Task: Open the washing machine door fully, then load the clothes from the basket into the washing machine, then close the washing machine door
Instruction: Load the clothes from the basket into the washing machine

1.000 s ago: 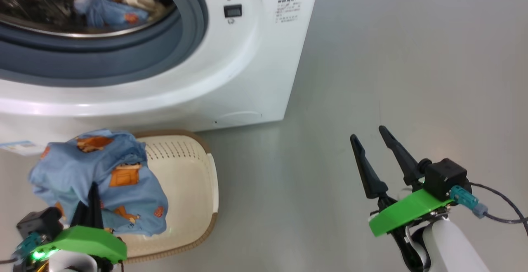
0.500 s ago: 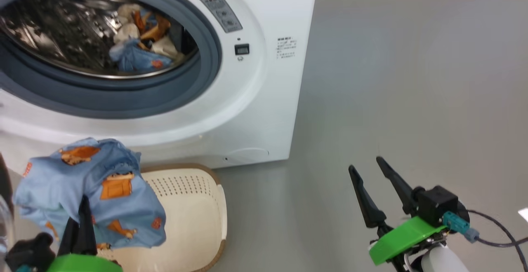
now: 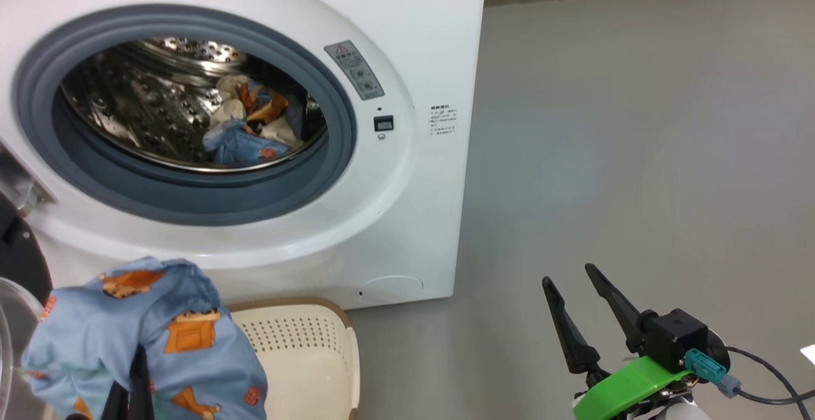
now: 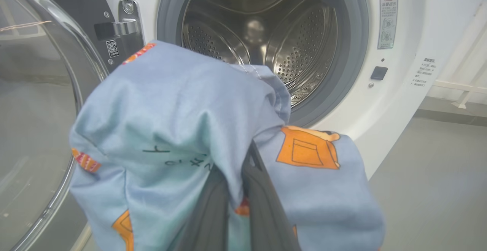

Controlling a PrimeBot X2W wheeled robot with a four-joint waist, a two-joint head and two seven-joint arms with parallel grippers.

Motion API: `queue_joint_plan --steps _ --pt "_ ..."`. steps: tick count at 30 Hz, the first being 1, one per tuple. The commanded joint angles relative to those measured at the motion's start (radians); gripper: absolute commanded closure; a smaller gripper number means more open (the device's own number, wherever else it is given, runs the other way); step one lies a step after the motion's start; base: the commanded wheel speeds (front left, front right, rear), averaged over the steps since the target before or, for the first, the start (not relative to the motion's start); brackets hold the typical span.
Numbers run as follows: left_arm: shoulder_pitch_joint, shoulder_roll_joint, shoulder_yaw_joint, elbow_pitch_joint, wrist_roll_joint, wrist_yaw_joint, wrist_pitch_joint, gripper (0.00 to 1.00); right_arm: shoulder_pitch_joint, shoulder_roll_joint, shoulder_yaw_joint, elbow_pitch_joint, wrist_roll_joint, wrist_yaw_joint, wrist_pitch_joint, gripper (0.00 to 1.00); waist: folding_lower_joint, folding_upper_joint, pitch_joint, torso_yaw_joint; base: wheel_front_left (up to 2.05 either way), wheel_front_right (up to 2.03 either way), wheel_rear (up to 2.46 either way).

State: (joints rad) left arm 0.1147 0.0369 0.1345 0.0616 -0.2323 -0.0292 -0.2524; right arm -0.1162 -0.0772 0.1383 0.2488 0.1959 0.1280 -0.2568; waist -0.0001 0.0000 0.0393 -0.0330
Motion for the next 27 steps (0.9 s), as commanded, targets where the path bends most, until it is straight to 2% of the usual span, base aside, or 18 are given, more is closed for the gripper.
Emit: queue_joint_plan --steps 1,15,27 --pt "-0.004 0.013 0.024 -0.041 0.013 0.008 -0.009 1.00 -0.001 0.005 0.014 -0.031 -0.007 0.003 -0.005 0.00 0.0001 0.0000 -0.024 -0.001 0.00 0.00 0.00" --pt "0.048 0.013 -0.011 -0.092 -0.005 0.039 -0.009 1.00 0.024 0.013 0.003 -0.039 -0.011 0.003 -0.005 0.00 0.0001 0.0000 -0.038 -0.008 0.00 0.00 0.00" --pt "0.024 0.013 -0.043 -0.083 -0.026 0.058 -0.009 1.00 0.016 0.017 0.000 -0.044 -0.012 0.003 -0.005 0.00 0.0001 0.0000 0.007 -0.023 0.00 0.00 0.00"
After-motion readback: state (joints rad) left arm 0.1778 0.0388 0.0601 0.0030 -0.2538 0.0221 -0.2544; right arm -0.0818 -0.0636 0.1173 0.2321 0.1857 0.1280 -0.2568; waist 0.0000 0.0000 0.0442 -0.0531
